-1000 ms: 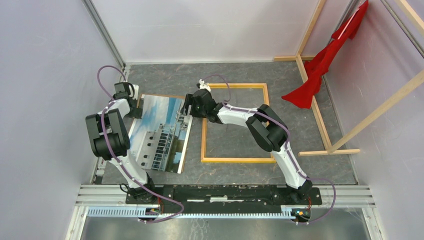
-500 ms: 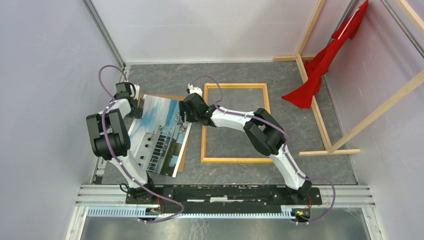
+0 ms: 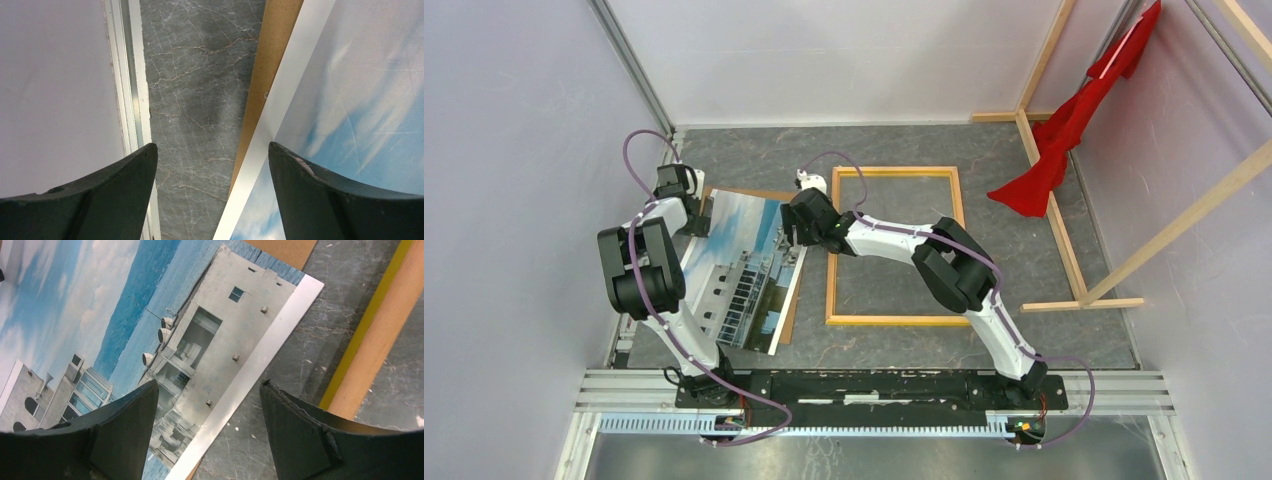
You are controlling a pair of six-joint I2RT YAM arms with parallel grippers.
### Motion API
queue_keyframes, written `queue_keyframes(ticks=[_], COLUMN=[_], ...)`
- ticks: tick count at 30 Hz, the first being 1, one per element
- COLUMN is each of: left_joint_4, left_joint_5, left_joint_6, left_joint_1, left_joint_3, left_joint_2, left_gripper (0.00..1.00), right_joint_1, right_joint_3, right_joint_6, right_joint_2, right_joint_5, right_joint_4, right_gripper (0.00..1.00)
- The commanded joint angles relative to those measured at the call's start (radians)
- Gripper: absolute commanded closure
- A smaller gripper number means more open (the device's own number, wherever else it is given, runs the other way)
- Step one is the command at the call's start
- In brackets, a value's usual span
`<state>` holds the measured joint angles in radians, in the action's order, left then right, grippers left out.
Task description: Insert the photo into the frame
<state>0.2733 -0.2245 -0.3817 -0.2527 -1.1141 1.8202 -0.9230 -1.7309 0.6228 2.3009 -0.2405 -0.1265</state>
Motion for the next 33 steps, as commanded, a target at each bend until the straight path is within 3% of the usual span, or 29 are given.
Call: queue_keyframes(ticks=[1, 6, 18, 33], left_joint_4=[0.052, 0.051, 0.042, 0.047], left_joint_5=[0.063, 0.064, 0.056, 0.048], left_joint_6=[-0.001, -0.002, -0.01, -0.012], left_joint_1=[0.02, 0.021, 0.02, 0.02], left_joint_3=[0.05, 0.049, 0.053, 0.051], left_joint_2=[0.069, 0.068, 0.071, 0.062], left_gripper=[0.11, 0.12, 0.12, 0.12], right_joint_1=[-0.001, 0.027, 0.032, 0.035], right_joint_3=[0.071, 0.13, 0.04, -0.004], right_joint_6=[0.016, 0.107, 0.192, 0.248], right_joint_2=[-0.117, -0.127, -0.065, 0.037], right_joint_5=[0.017, 0.122, 0.058, 0.11], right_joint_4=[0.132, 0.215, -0.022, 0.001], right_gripper=[0.19, 0.19, 0.13, 0.1])
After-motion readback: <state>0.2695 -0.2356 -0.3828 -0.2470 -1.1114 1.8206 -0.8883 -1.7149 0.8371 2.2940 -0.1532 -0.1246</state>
